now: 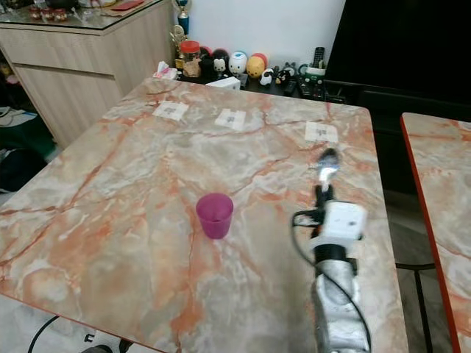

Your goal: Setting the table

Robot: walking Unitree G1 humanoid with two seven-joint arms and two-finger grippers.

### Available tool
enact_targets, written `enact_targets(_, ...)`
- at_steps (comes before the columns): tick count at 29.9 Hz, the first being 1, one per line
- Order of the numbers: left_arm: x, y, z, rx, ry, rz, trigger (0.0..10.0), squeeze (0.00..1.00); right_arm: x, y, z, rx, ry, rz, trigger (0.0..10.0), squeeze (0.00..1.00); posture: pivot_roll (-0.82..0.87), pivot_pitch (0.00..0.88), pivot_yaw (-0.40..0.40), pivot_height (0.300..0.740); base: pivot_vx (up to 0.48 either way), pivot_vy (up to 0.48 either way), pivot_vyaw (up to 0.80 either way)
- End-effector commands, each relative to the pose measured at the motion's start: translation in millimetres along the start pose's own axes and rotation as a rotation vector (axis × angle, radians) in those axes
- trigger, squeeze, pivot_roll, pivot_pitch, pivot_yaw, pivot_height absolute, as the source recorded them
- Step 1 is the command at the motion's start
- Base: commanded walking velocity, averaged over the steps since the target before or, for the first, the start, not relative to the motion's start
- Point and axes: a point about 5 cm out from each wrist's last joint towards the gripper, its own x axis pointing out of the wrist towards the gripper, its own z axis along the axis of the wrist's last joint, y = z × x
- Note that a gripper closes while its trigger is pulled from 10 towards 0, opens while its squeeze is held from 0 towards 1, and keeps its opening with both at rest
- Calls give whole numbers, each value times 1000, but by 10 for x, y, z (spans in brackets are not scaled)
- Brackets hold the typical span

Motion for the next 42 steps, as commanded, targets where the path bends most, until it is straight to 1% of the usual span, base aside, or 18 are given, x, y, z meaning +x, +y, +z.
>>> enact_targets(1,-11,-7,-57,14,21,2,10000,0,9,-34,32,-6,-9,-16,10000,0,44,0,-29,740,0,0,0)
enact_targets(2,-13,-7,-68,7,24,6,10000,0,13,-69,72,-1,-12,-34,10000,0,43,0,-32,740,0,0,0)
enact_targets(3,-16,-5,-78,7,26,6,10000,0,24,-78,92,-29,-26,-16,10000,0,39,0,-36,740,0,0,0)
enact_targets(6,-20,-6,-95,6,31,7,10000,0,29,-85,106,-44,-40,5,10000,0,37,0,-36,740,0,0,0)
enact_targets(7,-21,-8,-99,5,32,7,10000,0,25,-87,111,-42,-45,-1,10000,0,37,0,-36,740,0,0,0)
enact_targets(8,-23,-16,-109,6,34,5,10000,0,17,-111,103,-21,-41,-29,10000,0,38,0,-38,740,0,0,0)
enact_targets(12,-25,-24,-120,8,37,4,10000,0,-5,-135,103,-48,-57,-82,10000,0,43,0,-40,740,0,0,0)
enact_targets(21,-30,-6,-139,9,47,11,10000,0,5,-197,113,-77,-54,-115,10000,0,40,0,-39,740,0,0,0)
enact_targets(31,-21,-16,-110,1,41,6,10000,0,29,-211,123,-73,-62,-143,10000,0,42,0,-35,740,0,0,0)
enact_targets(42,-20,-14,-107,2,43,4,10000,0,31,-213,109,-75,-54,-146,10000,0,43,0,-35,740,0,0,0)
